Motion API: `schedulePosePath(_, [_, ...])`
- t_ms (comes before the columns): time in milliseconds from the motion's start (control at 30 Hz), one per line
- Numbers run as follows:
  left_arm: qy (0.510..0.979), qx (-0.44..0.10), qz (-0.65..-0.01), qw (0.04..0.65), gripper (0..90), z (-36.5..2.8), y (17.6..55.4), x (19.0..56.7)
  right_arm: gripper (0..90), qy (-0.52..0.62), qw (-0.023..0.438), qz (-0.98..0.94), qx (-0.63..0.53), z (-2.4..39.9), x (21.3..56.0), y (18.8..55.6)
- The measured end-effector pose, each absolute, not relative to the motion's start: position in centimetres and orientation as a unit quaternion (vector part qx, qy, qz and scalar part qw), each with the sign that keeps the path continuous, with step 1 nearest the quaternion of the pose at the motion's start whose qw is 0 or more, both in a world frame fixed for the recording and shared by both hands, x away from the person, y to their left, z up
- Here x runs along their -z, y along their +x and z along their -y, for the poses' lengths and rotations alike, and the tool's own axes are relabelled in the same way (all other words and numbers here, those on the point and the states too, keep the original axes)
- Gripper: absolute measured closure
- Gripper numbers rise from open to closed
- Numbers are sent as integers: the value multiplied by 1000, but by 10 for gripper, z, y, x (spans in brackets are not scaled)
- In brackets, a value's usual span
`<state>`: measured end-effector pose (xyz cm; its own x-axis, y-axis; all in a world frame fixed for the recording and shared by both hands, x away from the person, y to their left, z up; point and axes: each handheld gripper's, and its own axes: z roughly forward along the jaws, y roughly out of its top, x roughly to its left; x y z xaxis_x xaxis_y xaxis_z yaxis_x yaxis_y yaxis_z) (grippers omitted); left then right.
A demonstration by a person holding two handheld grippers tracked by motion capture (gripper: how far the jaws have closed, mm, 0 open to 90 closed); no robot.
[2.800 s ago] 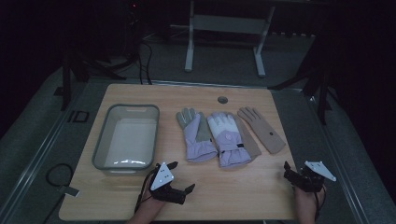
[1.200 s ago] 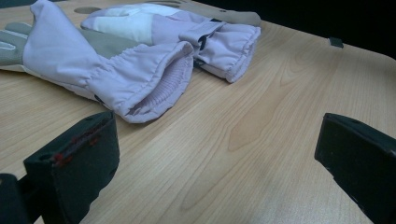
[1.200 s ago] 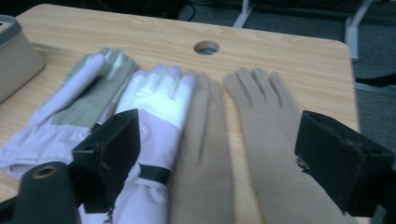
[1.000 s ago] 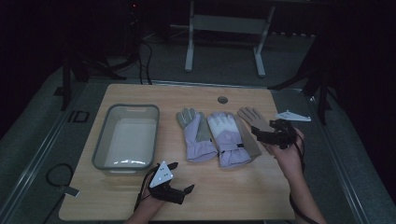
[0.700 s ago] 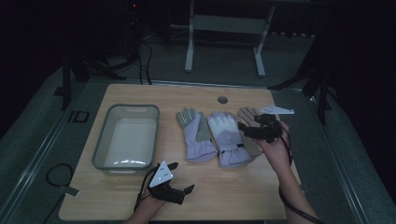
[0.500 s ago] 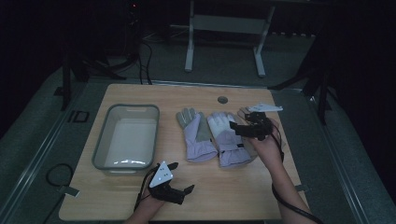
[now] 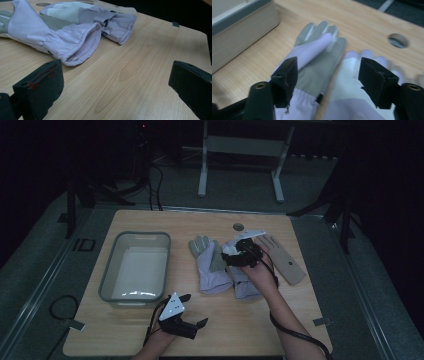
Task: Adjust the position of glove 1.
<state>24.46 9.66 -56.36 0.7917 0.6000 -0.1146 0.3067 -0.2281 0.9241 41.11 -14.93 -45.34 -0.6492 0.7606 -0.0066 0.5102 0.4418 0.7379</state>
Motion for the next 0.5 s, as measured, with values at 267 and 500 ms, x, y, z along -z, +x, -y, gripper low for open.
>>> schedulePosePath(267, [771, -129, -293, 550, 0, -97, 245, 564, 431, 364, 166, -851, -339, 124, 477, 423])
schedulePosePath(500, [770, -126, -294, 552, 0, -98, 245, 564, 456, 343, 141, -872, -318, 115, 506, 439])
